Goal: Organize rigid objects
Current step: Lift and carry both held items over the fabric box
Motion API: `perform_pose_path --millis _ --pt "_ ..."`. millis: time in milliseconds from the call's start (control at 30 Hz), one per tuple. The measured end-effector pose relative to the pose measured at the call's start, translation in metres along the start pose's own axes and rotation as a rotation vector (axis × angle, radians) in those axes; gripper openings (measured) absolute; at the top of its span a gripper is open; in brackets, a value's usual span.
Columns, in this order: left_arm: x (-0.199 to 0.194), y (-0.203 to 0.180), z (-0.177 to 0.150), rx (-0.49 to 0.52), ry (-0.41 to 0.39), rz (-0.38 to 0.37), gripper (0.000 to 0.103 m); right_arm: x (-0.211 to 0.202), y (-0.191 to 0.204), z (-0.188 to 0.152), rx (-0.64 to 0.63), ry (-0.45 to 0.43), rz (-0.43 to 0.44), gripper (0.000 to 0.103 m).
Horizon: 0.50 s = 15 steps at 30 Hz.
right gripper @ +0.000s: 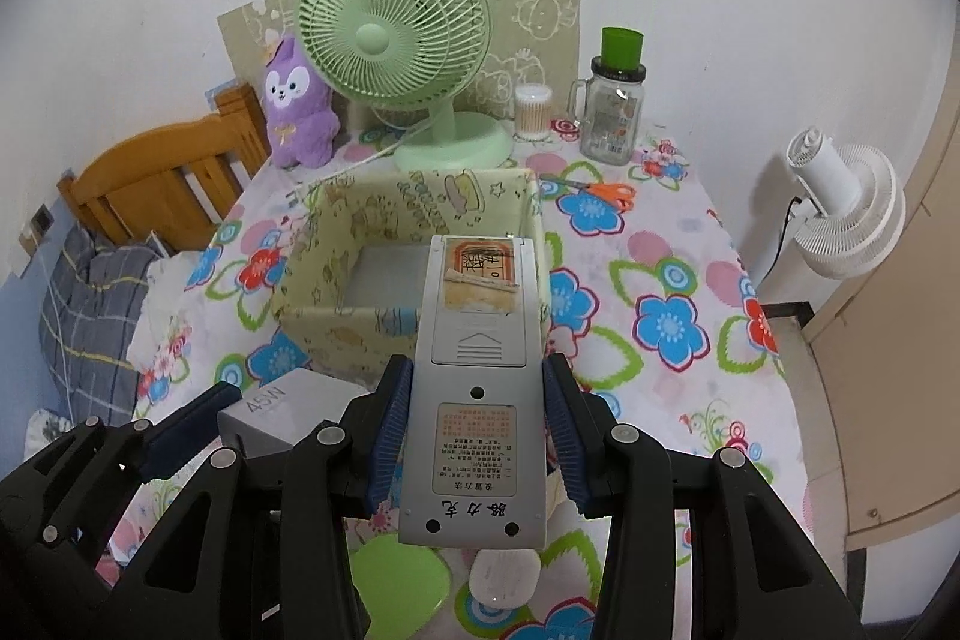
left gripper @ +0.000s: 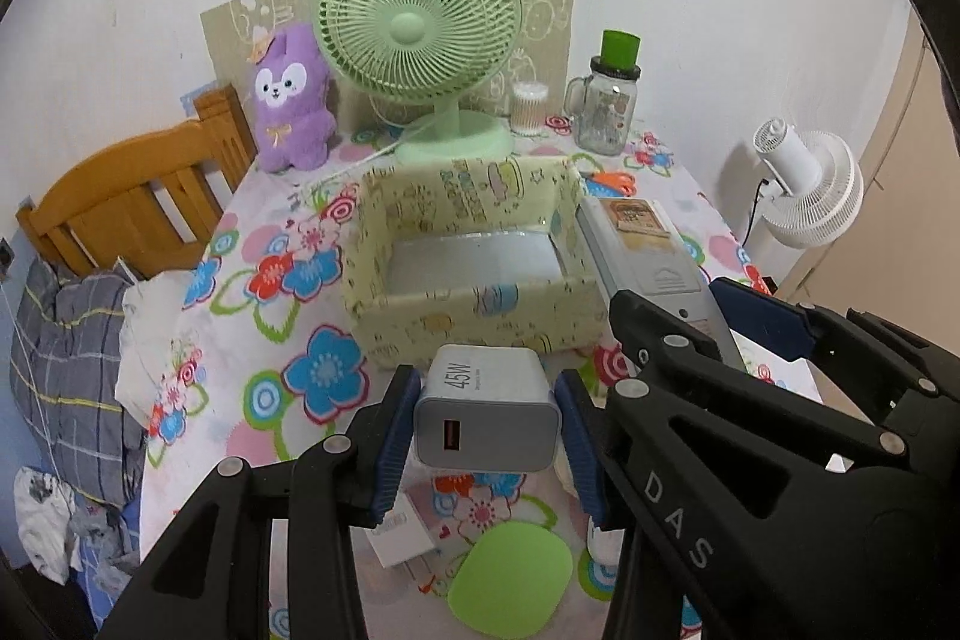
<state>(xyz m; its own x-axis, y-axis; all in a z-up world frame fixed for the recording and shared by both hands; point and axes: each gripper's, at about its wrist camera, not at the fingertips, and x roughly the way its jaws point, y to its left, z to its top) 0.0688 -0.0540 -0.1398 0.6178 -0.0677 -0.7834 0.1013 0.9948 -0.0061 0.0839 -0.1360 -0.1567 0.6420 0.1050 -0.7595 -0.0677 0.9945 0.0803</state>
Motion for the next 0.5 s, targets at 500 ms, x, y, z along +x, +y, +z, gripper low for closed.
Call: perform_pose_path --millis 500 --pt "0.014 0.008 0.038 -0.001 -0.033 0.0 0.048 0.016 0.001 0.041 -0.01 -0.016 -0.014 0.047"
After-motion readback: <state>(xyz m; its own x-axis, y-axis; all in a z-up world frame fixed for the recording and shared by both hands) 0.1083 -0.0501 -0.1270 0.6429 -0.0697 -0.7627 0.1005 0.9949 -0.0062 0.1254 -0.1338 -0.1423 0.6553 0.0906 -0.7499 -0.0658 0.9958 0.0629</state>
